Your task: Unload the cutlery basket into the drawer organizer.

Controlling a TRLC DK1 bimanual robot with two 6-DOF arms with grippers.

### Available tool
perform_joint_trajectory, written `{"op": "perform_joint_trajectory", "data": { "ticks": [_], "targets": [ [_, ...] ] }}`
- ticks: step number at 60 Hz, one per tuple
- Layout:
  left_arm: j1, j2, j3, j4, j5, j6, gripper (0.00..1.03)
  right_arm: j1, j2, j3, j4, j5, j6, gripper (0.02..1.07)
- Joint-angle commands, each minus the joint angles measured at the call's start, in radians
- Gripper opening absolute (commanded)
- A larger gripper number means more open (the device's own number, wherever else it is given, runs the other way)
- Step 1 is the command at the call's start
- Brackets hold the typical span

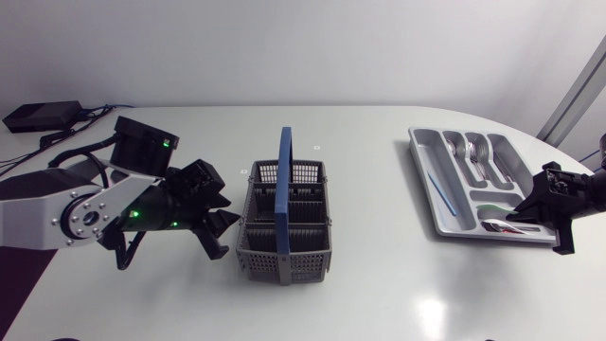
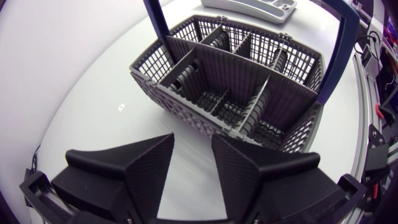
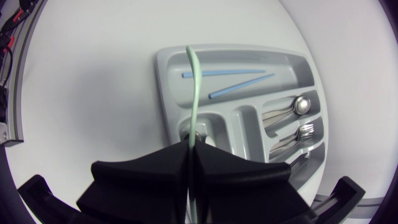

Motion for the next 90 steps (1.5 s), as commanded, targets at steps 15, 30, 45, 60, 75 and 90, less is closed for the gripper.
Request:
{"op": "perform_joint_trajectory", "data": {
  "ticks": [15, 30, 45, 60, 75, 90],
  "targets": [
    [-0.024, -0.014, 0.015, -0.014, -0.034, -0.024, 0.46, -0.047, 0.199, 0.174, -0.001, 0.101, -0.094, 0.08],
    [-0.024, -0.031, 0.011, -0.028, -0.035, -0.026, 0.46, -0.003, 0.302, 0.188, 0.105, 0.170, -0.072, 0.08],
    [-0.024, -0.093, -0.005, -0.062, -0.035, -0.026, 0.46, -0.012, 0.224, 0.160, 0.157, 0.163, -0.044, 0.65],
    [-0.059, -0.169, -0.032, -0.100, -0.035, -0.029, 0.46, -0.026, -0.054, 0.109, 0.024, 0.068, 0.015, 0.77],
    [-0.082, -0.232, -0.085, -0.125, -0.035, -0.024, 0.46, 0.230, -0.255, -0.052, 0.042, 0.038, 0.304, 0.76],
    [-0.127, -0.313, -0.128, -0.189, -0.029, -0.014, 0.45, 0.621, -0.198, -0.070, 0.306, 0.093, 0.753, 0.76]
  ]
}}
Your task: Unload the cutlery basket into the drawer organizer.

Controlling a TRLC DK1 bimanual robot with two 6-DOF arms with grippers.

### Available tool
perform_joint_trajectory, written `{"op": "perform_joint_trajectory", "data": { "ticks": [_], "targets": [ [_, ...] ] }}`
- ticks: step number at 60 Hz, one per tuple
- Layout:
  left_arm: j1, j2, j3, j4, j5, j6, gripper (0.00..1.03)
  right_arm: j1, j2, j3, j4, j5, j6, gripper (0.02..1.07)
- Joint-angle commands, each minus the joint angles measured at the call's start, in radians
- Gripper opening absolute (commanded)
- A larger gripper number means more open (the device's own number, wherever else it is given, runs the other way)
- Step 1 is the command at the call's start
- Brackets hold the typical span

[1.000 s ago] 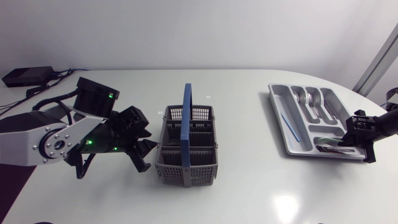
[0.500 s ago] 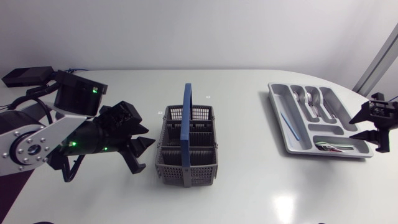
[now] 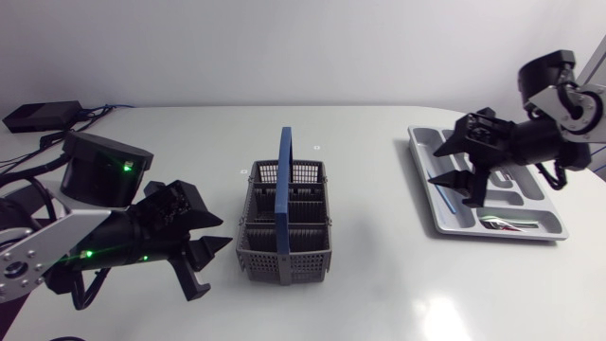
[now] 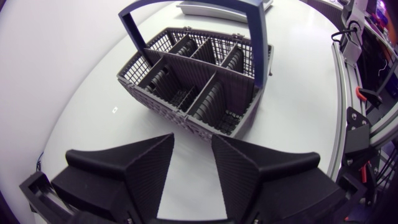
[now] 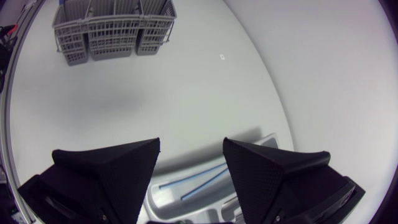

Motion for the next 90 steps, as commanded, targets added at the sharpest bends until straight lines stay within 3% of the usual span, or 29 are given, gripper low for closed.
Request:
{"op": "perform_joint_trajectory", "data": {
  "ticks": [1, 8, 20, 27, 41, 54, 62, 66, 71, 74, 80, 90],
  "targets": [
    [-0.022, -0.031, -0.039, -0.022, 0.003, 0.002, 0.45, 0.094, 0.060, -0.010, 0.076, 0.041, 0.169, 0.76],
    [-0.059, -0.037, -0.057, -0.034, 0.004, 0.006, 0.45, 0.189, 0.183, 0.072, 0.140, 0.079, 0.296, 0.76],
    [-0.178, -0.042, -0.087, -0.086, 0.021, 0.019, 0.36, 0.266, 0.348, 0.250, 0.142, 0.099, 0.424, 0.76],
    [-0.198, 0.008, -0.099, -0.046, 0.024, 0.021, 0.37, 0.281, 0.401, 0.306, 0.142, 0.102, 0.440, 0.76],
    [-0.143, 0.147, -0.080, 0.090, 0.021, 0.024, 0.37, 0.301, 0.473, 0.376, 0.143, 0.101, 0.473, 0.76],
    [-0.029, 0.199, -0.077, 0.155, 0.021, 0.053, 0.37, 0.344, 0.583, 0.506, 0.136, 0.095, 0.536, 0.76],
    [0.021, 0.212, -0.077, 0.170, 0.021, 0.072, 0.37, 0.344, 0.683, 0.664, 0.042, 0.038, 0.589, 0.75],
    [0.049, 0.218, -0.074, 0.179, 0.021, 0.084, 0.37, 0.333, 0.747, 0.783, -0.067, -0.031, 0.597, 0.60],
    [0.073, 0.227, -0.068, 0.187, 0.023, 0.091, 0.37, 0.321, 0.821, 0.918, -0.223, -0.131, 0.588, 0.34],
    [0.083, 0.233, -0.068, 0.193, 0.023, 0.096, 0.37, 0.321, 0.835, 0.941, -0.282, -0.155, 0.562, 0.28],
    [0.104, 0.248, -0.064, 0.207, 0.024, 0.108, 0.37, 0.321, 0.822, 0.915, -0.367, -0.212, 0.502, 0.26],
    [0.122, 0.274, -0.061, 0.234, 0.032, 0.110, 0.37, 0.319, 0.736, 0.780, -0.363, -0.240, 0.467, 0.23]
  ]
}}
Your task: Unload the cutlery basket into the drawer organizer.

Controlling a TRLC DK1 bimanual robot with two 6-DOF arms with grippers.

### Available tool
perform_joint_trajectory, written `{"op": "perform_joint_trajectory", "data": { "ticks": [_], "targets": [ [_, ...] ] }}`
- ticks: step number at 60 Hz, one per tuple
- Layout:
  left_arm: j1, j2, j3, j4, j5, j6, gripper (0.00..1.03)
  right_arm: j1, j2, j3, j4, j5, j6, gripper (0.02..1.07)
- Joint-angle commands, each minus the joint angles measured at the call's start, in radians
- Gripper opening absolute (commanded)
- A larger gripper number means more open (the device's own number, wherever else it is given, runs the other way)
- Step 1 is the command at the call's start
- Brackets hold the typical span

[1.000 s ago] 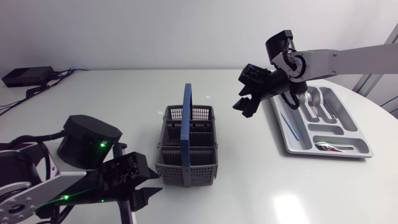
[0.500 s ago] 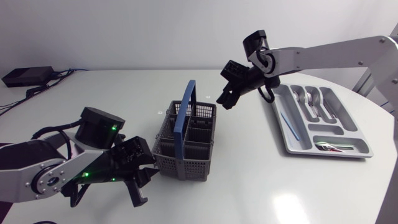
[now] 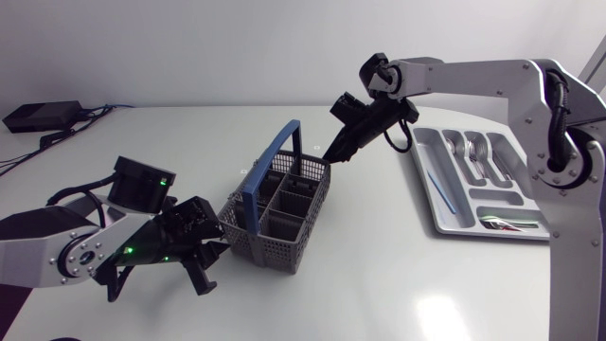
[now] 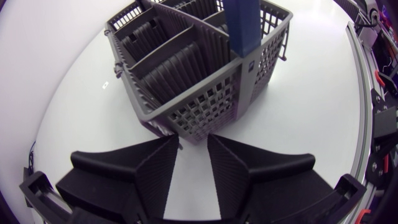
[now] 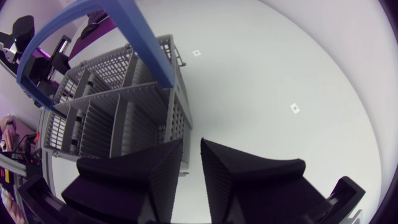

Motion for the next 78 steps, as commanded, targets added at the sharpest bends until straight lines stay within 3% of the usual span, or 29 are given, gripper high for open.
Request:
{"op": "perform_joint_trajectory", "data": {
  "ticks": [1, 27, 40, 65, 78],
  "targets": [
    [0.012, 0.026, 0.009, 0.022, 0.009, 0.029, 0.37, -0.001, -0.055, -0.087, -0.013, -0.017, -0.032, 0.23],
    [0.029, 0.060, 0.029, 0.066, 0.010, 0.026, 0.37, -0.023, -0.483, -0.636, 0.113, -0.005, -0.084, 0.23],
    [0.075, 0.119, 0.076, 0.088, 0.046, 0.029, 0.37, -0.013, -0.583, -0.808, 0.163, 0.014, -0.072, 0.23],
    [0.185, 0.280, 0.237, 0.103, 0.103, 0.055, 0.37, 0.066, -0.586, -0.835, 0.223, 0.032, 0.008, 0.23],
    [0.242, 0.171, 0.205, 0.053, 0.156, 0.071, 0.37, 0.022, -0.646, -0.835, 0.223, 0.040, 0.017, 0.23]
  ]
}}
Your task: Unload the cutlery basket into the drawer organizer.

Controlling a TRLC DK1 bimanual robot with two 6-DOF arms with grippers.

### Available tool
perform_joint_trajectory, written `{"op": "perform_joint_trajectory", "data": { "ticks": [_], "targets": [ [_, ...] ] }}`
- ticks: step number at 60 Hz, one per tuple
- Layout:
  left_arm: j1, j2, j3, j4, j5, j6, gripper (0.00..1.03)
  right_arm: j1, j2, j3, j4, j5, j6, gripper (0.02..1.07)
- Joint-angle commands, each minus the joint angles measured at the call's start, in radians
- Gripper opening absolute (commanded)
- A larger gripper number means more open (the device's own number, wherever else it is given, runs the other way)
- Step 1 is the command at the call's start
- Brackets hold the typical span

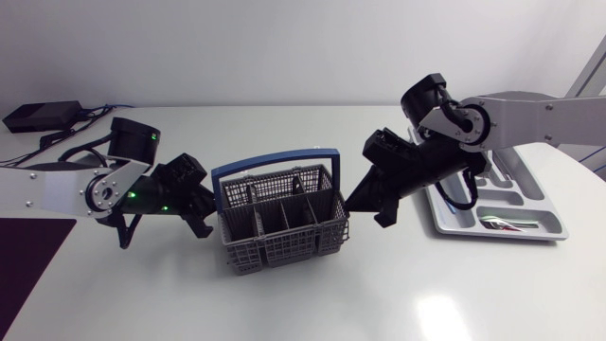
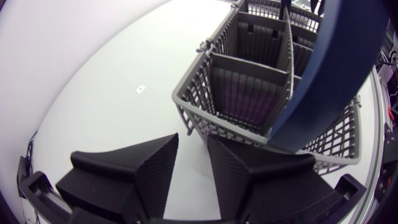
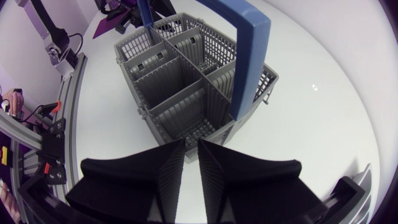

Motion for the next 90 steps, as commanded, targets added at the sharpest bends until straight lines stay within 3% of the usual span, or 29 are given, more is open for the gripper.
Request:
{"op": "perform_joint_trajectory", "data": {
  "ticks": [1, 18, 36, 69, 90],
  "targets": [
    [0.017, -0.077, -0.018, -0.020, 0.017, 0.034, 0.37, -0.022, -0.019, -0.034, -0.013, 0.012, 0.018, 0.23],
    [-0.009, -0.241, -0.137, -0.086, 0.035, 0.037, 0.37, -0.073, -0.022, -0.090, 0.070, 0.068, 0.020, 0.23],
    [-0.087, -0.249, -0.177, -0.109, 0.035, 0.031, 0.37, -0.048, 0.031, -0.113, 0.170, 0.103, 0.066, 0.23],
    [-0.114, 0.004, 0.004, -0.007, 0.032, 0.016, 0.37, 0.042, 0.026, -0.127, 0.201, 0.129, 0.116, 0.23],
    [-0.089, 0.084, 0.096, 0.000, 0.032, 0.016, 0.37, 0.051, 0.095, -0.030, 0.221, 0.161, 0.145, 0.23]
  ]
}}
